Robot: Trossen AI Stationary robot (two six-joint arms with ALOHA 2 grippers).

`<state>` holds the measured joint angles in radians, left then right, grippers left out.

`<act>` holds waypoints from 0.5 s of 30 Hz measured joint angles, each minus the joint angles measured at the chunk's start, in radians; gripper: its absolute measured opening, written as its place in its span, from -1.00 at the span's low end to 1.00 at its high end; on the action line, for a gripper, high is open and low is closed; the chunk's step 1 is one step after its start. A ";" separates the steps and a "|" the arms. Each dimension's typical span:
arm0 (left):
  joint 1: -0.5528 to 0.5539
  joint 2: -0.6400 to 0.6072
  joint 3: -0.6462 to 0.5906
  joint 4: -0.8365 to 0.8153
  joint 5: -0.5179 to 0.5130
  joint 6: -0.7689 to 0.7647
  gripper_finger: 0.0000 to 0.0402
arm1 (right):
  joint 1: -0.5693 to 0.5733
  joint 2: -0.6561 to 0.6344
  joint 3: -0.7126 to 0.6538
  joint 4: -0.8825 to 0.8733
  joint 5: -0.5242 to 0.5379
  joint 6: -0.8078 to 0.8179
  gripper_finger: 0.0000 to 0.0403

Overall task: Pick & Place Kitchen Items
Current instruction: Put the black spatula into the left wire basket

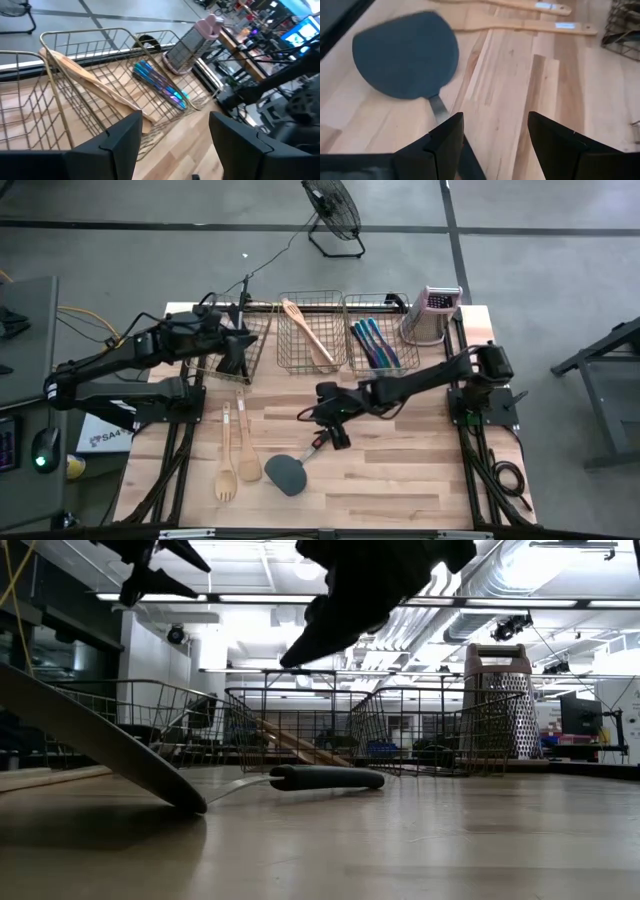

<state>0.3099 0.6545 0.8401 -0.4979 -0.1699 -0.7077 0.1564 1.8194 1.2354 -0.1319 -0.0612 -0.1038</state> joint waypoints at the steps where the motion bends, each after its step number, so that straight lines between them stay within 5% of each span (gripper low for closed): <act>1: -0.005 -0.004 0.000 0.000 0.002 -0.004 0.13 | 0.002 0.006 0.000 -0.002 0.000 -0.002 0.07; 15: -0.037 -0.032 0.000 -0.007 0.009 -0.004 0.13 | 0.008 0.027 0.000 -0.114 -0.026 -0.061 0.07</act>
<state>0.2729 0.6224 0.8398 -0.5045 -0.1608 -0.7120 0.1645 1.8462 1.2354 -0.2462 -0.0870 -0.1648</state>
